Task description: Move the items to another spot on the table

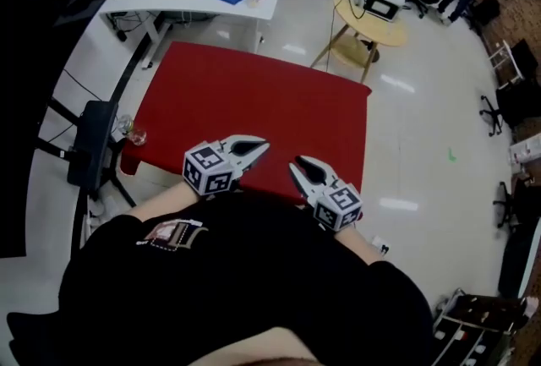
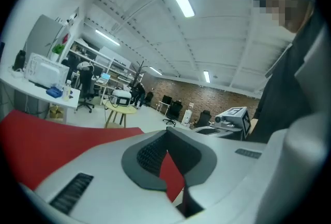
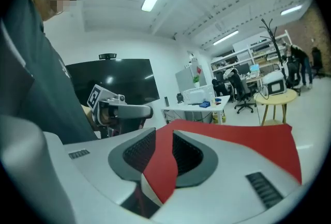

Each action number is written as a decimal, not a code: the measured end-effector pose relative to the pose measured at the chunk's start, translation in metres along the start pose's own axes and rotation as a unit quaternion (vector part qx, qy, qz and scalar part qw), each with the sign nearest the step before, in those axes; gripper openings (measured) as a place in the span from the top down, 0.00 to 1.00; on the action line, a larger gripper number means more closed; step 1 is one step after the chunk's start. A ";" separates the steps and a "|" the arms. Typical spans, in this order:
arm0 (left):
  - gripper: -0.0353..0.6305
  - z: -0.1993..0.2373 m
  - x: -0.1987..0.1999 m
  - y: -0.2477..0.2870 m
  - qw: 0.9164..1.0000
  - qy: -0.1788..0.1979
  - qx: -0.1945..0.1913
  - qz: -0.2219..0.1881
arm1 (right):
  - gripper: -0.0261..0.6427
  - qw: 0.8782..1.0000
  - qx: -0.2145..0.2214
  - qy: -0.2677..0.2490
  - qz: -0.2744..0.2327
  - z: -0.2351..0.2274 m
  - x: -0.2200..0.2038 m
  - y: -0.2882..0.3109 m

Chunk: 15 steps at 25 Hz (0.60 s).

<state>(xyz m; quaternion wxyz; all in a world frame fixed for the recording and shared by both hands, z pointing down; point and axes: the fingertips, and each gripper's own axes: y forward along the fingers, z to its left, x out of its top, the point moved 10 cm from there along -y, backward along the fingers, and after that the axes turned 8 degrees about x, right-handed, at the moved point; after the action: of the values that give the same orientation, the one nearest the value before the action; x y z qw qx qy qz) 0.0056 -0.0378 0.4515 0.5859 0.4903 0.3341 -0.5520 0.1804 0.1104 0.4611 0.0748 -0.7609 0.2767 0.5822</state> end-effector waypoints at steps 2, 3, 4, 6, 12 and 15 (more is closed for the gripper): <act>0.96 -0.004 0.008 -0.012 1.000 0.005 0.009 -0.015 | 0.83 1.000 -0.011 -0.014 -0.006 0.004 0.011 0.000; 0.96 -0.005 0.011 -0.019 1.000 0.004 0.011 -0.021 | 0.85 1.000 -0.011 -0.015 -0.014 0.004 0.017 0.000; 0.96 -0.006 0.013 -0.024 1.000 0.000 0.014 -0.028 | 0.85 1.000 -0.005 -0.014 -0.026 0.004 0.021 0.000; 0.96 -0.007 0.013 -0.032 0.999 -0.006 0.017 -0.035 | 0.89 0.998 0.019 -0.004 -0.060 0.006 0.026 0.000; 0.96 -0.016 0.008 -0.033 1.000 0.018 0.000 -0.018 | 0.95 0.996 0.067 -0.014 -0.059 0.016 0.024 0.015; 0.96 -0.012 0.008 -0.037 1.000 0.015 0.000 -0.017 | 0.95 0.995 0.075 -0.027 -0.053 0.017 0.024 0.022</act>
<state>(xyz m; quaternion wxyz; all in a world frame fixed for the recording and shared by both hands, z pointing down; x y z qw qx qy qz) -0.0268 -0.0254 0.4330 0.5712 0.4934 0.3510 -0.5542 0.1590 0.0912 0.4382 0.1695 -0.7509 0.2769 0.5751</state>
